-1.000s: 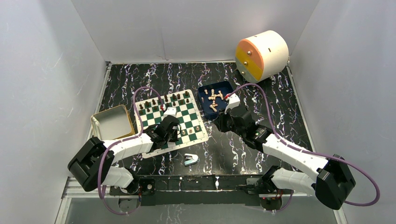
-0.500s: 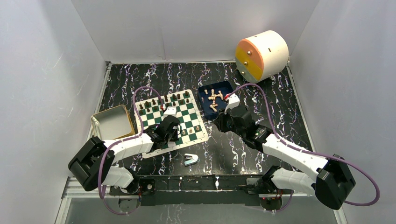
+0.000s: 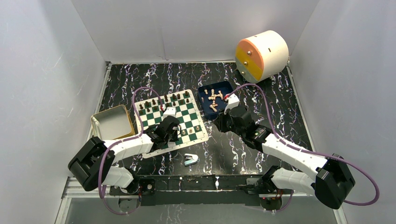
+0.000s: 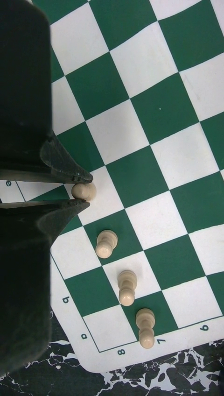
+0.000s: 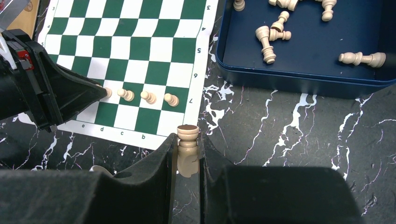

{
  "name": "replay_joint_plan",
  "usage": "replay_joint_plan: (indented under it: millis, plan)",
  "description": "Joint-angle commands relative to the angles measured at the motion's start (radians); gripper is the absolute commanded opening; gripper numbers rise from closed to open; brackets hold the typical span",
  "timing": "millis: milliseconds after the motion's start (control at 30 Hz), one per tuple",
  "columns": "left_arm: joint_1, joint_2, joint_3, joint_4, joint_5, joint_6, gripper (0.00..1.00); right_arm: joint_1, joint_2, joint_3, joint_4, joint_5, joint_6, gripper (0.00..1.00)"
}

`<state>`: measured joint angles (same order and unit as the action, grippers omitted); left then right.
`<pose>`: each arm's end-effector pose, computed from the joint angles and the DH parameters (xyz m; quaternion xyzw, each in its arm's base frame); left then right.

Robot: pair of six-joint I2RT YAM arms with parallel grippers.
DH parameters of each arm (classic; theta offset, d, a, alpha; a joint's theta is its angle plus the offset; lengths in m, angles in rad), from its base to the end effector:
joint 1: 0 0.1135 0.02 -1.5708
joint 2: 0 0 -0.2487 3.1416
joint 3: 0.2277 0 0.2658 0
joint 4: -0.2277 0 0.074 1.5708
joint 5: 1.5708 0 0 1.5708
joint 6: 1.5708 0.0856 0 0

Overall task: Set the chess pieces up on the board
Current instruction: Place the chess piece on the chessboard.

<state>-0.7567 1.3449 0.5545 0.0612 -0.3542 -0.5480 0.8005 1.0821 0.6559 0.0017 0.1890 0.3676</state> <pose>0.2415 -0.1872 0.1113 0.0220 0.9011 -0.1163 0.4172 0.2259 0.2098 0.2156 -0.1297 0.8279 0.2315 0.4941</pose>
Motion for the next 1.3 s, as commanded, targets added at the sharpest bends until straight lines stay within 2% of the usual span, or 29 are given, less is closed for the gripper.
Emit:
replay_joint_plan:
  millis: [0,100,233,367,633,767,900,967,1067,1267]
  plan:
    - [-0.006,-0.016,-0.012,0.019,-0.008,-0.016,0.1,-0.001,-0.015,-0.008,0.054,0.017,-0.004,0.22]
    - [-0.006,-0.006,-0.008,0.02,-0.002,-0.019,0.13,-0.001,-0.021,-0.011,0.055,0.016,-0.005,0.22]
    - [-0.006,-0.02,-0.015,0.019,0.003,-0.031,0.26,-0.001,-0.027,-0.007,0.048,0.015,-0.007,0.22]
    - [-0.006,-0.054,-0.005,-0.008,0.017,-0.055,0.33,-0.001,-0.028,-0.006,0.047,0.0,0.003,0.22]
    - [-0.006,-0.201,0.084,-0.157,0.01,-0.056,0.37,-0.001,-0.017,0.051,0.012,-0.121,0.09,0.22]
    - [-0.006,-0.275,0.12,-0.145,0.106,0.023,0.38,-0.003,-0.006,0.084,0.021,-0.227,0.231,0.21]
    - [-0.006,-0.331,0.134,-0.074,0.273,0.064,0.44,-0.003,-0.017,0.094,0.068,-0.248,0.417,0.21]
    - [-0.006,-0.348,0.139,-0.032,0.347,0.052,0.48,-0.003,-0.049,0.06,0.167,-0.229,0.538,0.21]
    - [-0.006,-0.374,0.125,0.061,0.466,-0.001,0.54,-0.003,-0.095,-0.004,0.301,-0.176,0.686,0.21]
    - [-0.006,-0.396,0.068,0.336,0.555,-0.18,0.63,-0.002,-0.122,-0.019,0.376,-0.103,0.84,0.21]
